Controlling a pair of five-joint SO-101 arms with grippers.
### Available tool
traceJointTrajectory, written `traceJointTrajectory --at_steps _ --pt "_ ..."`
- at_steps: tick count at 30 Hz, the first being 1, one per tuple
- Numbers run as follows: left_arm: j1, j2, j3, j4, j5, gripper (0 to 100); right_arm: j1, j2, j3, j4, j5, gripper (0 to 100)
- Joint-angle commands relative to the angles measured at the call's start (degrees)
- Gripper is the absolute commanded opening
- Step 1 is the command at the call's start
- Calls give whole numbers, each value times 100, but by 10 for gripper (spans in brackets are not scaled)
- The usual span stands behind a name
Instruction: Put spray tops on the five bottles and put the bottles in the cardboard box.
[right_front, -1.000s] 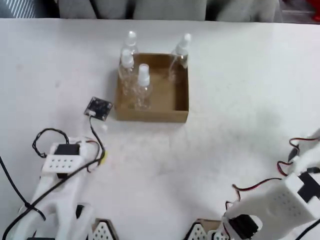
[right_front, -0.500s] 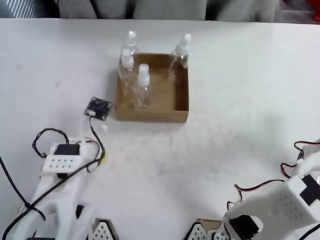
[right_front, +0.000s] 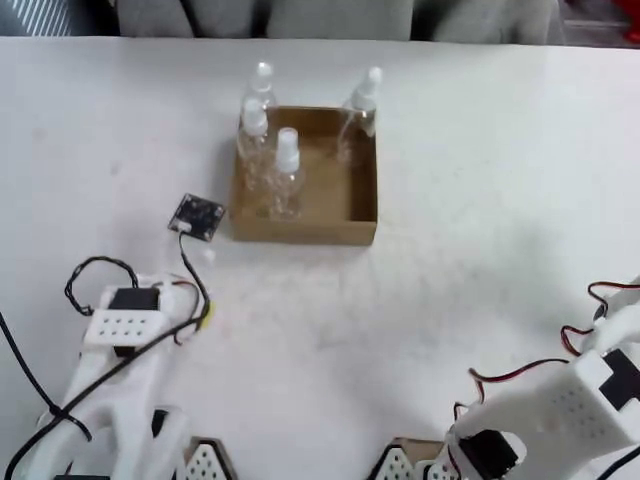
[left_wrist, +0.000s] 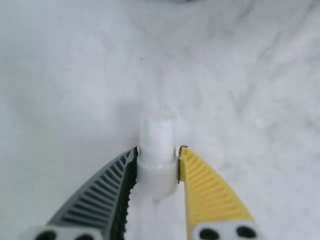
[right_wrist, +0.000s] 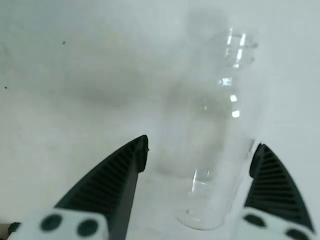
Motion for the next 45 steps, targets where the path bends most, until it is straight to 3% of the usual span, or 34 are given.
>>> traceJointTrajectory --at_steps 1,9,13,19,29,45 --pt "13 -171 -35 -53 9 50 -22 -92 -466 92 97 291" --pt "13 -171 -35 -53 9 50 145 -374 -642 110 105 271" --pt "13 -171 -35 -53 -62 50 277 -857 -413 145 97 202" --pt "13 -171 -35 -53 -299 50 295 -1226 193 66 88 200" --pt "31 -171 -35 -53 -325 50 462 -1402 809 -1024 -396 201" --pt "22 -171 -35 -53 -325 50 -207 -1007 809 -1385 -352 201"
